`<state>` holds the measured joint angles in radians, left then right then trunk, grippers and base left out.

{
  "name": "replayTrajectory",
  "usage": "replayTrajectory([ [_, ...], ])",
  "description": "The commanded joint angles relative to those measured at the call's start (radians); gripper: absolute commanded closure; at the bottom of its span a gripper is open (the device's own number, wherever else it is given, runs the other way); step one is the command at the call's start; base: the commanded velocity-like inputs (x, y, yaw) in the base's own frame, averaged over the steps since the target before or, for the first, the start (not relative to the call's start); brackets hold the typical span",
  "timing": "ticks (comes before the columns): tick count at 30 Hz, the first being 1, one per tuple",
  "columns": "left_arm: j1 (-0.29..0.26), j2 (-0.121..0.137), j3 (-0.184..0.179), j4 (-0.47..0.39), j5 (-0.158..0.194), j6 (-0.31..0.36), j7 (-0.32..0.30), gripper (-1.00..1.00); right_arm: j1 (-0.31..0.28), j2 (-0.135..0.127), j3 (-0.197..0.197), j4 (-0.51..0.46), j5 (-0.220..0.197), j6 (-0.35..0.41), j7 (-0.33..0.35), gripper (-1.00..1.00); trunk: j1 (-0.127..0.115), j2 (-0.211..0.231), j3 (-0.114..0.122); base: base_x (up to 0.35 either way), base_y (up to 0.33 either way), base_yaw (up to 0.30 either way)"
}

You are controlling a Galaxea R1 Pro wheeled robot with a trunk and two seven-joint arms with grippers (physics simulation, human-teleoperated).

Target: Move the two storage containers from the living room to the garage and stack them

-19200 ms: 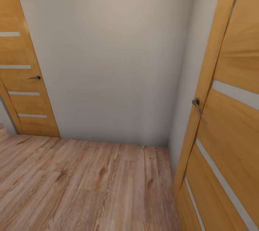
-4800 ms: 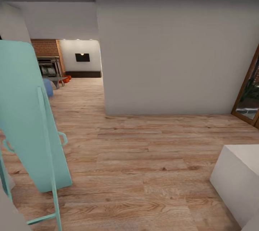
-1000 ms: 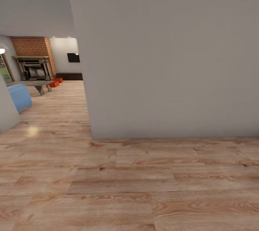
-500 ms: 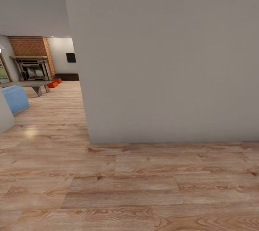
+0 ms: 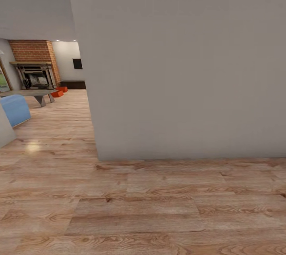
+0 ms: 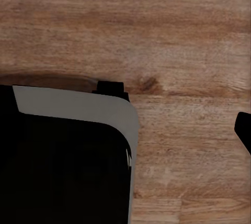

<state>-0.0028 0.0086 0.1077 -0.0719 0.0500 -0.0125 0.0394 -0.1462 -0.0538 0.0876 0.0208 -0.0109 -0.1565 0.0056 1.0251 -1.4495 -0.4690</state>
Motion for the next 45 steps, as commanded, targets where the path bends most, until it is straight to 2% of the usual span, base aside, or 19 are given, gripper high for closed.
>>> replayTrajectory([
  [1,0.0,0.0,0.004,0.0,0.006,-0.001,0.0,-1.0,-0.001,0.001,0.006,0.002,-0.004,-0.004,0.0,-1.0,0.0,-0.001,-0.001,0.001,0.0,0.0],
  [12,0.0,-0.001,0.006,-0.002,0.007,-0.001,0.0,-1.0,-0.001,0.005,0.009,0.005,0.001,0.007,0.016,-1.0,0.0,-0.001,-0.001,0.0,0.0,0.031],
  [17,0.0,0.0,0.006,-0.002,0.007,-0.001,0.0,-1.0,-0.001,0.008,0.008,0.005,-0.005,0.006,0.009,-1.0,0.0,-0.001,-0.001,0.0,0.0,0.238],
  [24,0.0,0.0,0.006,-0.002,0.007,-0.001,0.001,-1.0,-0.001,0.032,0.01,0.005,0.005,-0.001,0.001,-1.0,0.0,-0.001,-0.001,0.0,0.0,0.271],
  [39,0.0,0.001,0.006,-0.002,0.007,-0.002,0.002,-1.0,-0.001,0.035,0.009,0.005,-0.002,-0.002,0.001,-1.0,0.0,-0.001,-0.001,0.0,0.0,0.273],
  [42,0.0,0.0,0.006,-0.001,0.007,-0.023,0.002,-1.0,-0.001,0.035,0.009,0.005,0.003,-0.002,0.002,-1.0,0.0,-0.001,-0.001,0.0,0.0,0.273],
  [45,0.0,0.0,0.006,0.003,0.009,-0.072,0.003,-1.0,-0.001,0.035,0.009,0.005,0.006,-0.002,0.002,-1.0,0.0,-0.001,-0.001,0.0,0.0,0.273],
])
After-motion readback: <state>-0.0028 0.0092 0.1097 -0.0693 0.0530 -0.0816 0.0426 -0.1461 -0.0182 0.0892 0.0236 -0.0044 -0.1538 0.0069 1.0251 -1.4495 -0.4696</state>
